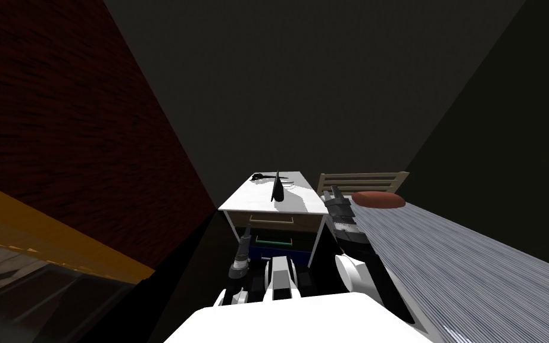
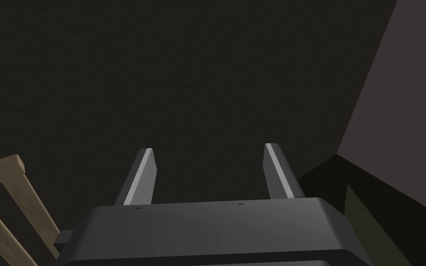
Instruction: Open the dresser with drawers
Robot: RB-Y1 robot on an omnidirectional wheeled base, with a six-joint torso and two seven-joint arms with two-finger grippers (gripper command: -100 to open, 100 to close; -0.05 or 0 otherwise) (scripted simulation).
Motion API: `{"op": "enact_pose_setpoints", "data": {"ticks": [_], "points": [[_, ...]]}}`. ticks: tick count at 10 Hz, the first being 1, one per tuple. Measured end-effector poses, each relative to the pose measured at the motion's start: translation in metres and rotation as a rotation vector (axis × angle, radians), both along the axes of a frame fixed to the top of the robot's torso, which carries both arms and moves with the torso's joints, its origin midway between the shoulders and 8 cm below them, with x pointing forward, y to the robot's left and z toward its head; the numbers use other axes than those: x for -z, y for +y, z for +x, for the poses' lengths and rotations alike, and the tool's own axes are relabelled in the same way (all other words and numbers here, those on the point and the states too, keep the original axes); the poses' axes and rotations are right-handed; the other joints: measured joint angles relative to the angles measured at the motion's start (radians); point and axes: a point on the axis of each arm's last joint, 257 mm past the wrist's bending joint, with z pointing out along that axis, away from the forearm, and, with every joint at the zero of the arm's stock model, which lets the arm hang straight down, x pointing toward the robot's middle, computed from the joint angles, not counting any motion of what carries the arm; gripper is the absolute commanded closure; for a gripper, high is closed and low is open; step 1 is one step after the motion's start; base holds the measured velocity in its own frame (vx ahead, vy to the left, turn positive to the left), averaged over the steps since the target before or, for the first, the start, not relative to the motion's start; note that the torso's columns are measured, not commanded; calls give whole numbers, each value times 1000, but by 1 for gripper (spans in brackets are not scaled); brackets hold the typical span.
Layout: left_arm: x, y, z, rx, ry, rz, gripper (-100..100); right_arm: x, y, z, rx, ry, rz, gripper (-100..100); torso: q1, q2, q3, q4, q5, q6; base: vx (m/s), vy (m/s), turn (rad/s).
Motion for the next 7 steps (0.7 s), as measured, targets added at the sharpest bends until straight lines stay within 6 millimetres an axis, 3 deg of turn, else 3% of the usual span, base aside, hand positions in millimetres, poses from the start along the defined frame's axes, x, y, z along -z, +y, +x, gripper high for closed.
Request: {"op": "enact_pose_setpoints", "data": {"ticks": [2,3,7], "points": [[7,4,-16,-4,4,1,100,0,0,0,0,0,0,0,-2,6,3,2,-1,-1,29,3,-3],[7,4,-17,-4,2,1,-100,0,0,0,0,0,0,0,-3,9,5,3,-1,0,-13,-8,1],[6,21,-2,10,17,70,-100,0,0,0,0,0,0,0,-2,9,5,3,-1,-1,-47,-11,1]]}}
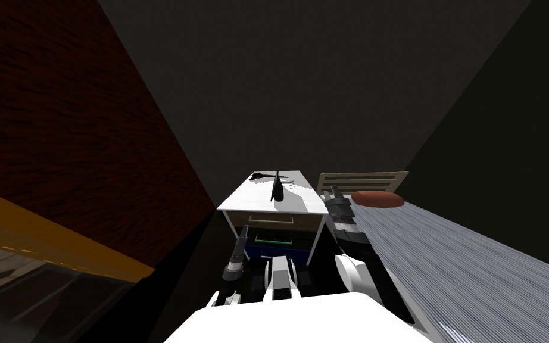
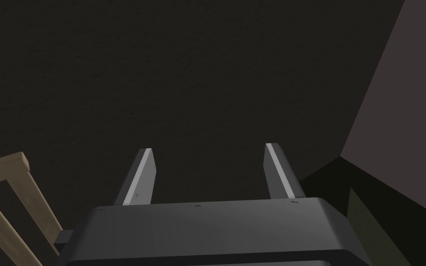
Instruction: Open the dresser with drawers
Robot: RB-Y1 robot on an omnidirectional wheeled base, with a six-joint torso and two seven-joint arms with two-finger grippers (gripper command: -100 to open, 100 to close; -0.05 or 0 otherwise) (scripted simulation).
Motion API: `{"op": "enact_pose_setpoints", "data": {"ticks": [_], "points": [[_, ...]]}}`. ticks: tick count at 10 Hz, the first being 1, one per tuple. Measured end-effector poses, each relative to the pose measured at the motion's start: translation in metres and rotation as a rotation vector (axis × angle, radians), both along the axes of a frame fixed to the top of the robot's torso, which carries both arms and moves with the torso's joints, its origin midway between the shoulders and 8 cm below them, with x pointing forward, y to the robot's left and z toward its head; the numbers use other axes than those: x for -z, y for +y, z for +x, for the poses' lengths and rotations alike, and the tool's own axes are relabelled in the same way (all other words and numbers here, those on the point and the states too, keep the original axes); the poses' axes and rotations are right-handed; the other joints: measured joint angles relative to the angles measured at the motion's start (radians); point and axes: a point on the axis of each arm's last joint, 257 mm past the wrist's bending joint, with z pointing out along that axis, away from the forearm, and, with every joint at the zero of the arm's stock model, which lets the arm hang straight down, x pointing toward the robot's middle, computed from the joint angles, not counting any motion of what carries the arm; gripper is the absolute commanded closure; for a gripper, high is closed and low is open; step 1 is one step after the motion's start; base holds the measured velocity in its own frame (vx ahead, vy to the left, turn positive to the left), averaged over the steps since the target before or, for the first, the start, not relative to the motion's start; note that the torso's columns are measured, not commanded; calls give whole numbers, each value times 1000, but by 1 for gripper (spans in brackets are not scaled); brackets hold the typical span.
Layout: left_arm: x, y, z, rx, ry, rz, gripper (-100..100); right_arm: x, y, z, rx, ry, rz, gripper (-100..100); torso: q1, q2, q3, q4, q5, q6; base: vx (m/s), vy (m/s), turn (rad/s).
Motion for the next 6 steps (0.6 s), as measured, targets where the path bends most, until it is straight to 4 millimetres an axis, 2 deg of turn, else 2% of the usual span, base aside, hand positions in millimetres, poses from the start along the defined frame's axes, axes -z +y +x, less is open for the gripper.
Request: {"op": "enact_pose_setpoints", "data": {"ticks": [6], "points": [[-6,3,33,3,33,33,-100,0,0,0,0,0,0,0,0,-1,-1,0,0,0,-57,-19,1]]}}
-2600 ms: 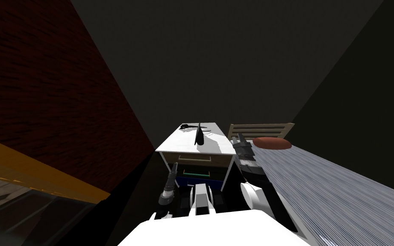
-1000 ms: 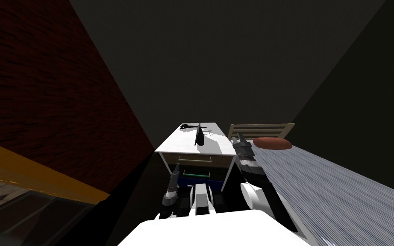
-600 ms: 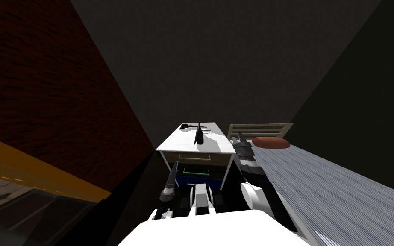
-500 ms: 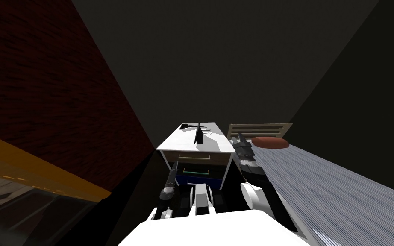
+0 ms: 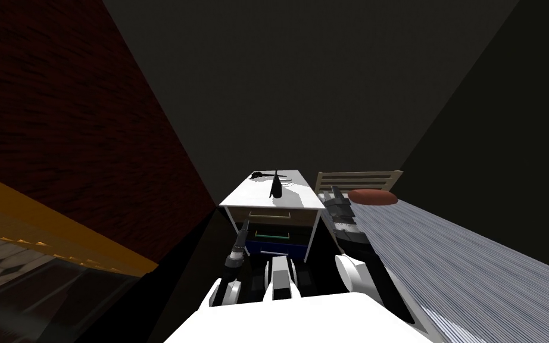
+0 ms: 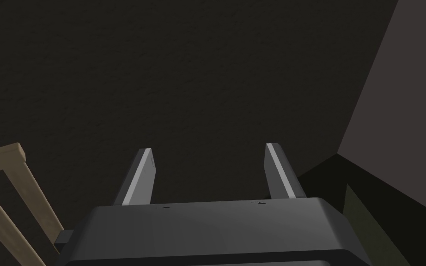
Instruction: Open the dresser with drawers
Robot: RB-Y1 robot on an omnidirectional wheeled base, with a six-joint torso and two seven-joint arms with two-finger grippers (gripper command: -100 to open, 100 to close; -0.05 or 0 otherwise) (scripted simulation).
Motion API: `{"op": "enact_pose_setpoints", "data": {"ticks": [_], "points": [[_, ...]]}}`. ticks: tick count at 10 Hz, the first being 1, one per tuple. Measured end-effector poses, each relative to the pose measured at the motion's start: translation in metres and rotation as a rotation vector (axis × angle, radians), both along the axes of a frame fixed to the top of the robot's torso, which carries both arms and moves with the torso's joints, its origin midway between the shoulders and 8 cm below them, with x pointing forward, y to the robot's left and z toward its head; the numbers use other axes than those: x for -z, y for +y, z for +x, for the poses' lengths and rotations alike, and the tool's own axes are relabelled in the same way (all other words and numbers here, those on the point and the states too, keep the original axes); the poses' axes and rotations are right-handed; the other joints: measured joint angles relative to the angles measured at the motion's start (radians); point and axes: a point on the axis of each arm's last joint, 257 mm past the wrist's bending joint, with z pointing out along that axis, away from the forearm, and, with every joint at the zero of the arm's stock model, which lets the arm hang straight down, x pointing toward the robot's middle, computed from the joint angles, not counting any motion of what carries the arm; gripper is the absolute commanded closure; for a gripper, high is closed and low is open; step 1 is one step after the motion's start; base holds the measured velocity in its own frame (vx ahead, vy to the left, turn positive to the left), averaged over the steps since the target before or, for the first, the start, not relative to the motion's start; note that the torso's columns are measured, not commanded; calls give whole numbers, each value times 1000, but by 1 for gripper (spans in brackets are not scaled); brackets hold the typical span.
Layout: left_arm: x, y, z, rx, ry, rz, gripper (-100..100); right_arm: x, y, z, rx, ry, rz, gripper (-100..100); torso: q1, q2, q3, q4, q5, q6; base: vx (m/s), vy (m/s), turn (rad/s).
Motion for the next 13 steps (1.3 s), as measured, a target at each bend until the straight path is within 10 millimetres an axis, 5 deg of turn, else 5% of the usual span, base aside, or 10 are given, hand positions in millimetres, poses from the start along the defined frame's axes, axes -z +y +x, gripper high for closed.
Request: {"op": "enact_pose_setpoints", "data": {"ticks": [13], "points": [[-9,-11,63,-10,85,7,-100,0,0,0,0,0,0,0,0,0,0,0,0,0,-49,-14,1]]}}
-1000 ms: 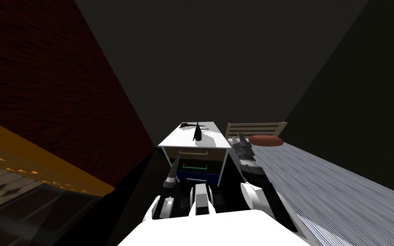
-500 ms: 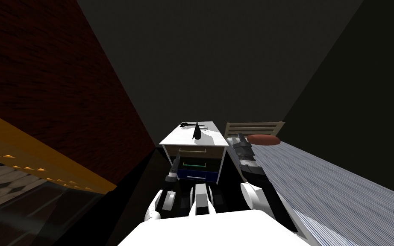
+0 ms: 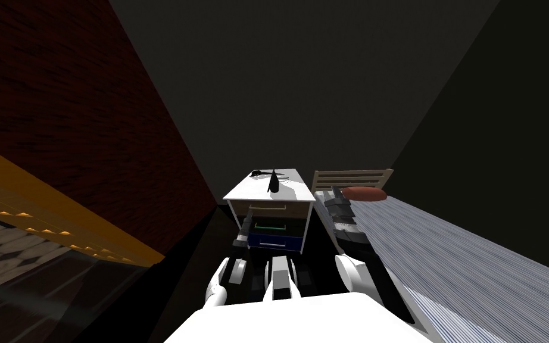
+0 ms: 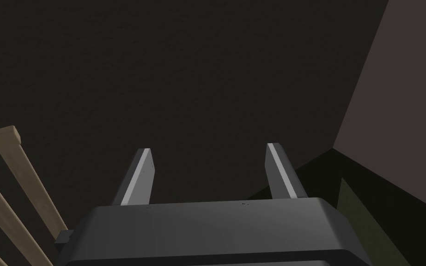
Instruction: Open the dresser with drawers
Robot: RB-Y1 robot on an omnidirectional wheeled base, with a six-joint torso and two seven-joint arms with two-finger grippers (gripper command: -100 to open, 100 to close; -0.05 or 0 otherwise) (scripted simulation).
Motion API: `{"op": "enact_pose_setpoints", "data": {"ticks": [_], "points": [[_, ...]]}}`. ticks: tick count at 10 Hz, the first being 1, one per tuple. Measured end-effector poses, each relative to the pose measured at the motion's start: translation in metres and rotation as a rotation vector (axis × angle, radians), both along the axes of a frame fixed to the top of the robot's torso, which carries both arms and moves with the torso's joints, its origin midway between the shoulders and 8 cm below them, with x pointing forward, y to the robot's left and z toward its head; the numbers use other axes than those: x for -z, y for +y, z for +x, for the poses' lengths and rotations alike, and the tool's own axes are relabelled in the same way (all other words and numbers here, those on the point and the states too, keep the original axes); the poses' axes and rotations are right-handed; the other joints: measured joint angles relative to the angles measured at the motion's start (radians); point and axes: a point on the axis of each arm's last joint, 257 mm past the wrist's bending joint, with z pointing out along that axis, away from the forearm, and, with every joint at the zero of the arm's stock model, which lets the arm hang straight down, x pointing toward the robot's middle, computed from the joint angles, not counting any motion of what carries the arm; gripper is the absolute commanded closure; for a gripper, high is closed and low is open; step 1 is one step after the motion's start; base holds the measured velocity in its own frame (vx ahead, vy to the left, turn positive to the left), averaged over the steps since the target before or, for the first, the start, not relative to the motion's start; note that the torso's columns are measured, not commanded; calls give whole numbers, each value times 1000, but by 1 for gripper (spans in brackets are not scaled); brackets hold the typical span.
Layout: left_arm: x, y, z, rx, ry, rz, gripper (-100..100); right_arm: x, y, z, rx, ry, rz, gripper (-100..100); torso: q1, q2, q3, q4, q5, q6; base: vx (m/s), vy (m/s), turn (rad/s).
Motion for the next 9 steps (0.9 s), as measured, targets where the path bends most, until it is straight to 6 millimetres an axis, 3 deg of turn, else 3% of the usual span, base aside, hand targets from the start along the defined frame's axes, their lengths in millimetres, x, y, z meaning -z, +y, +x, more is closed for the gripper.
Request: {"op": "enact_pose_setpoints", "data": {"ticks": [9], "points": [[-12,-2,47,-10,72,25,-100,0,0,0,0,0,0,0,0,0,0,0,0,0,-59,-19,1]]}}
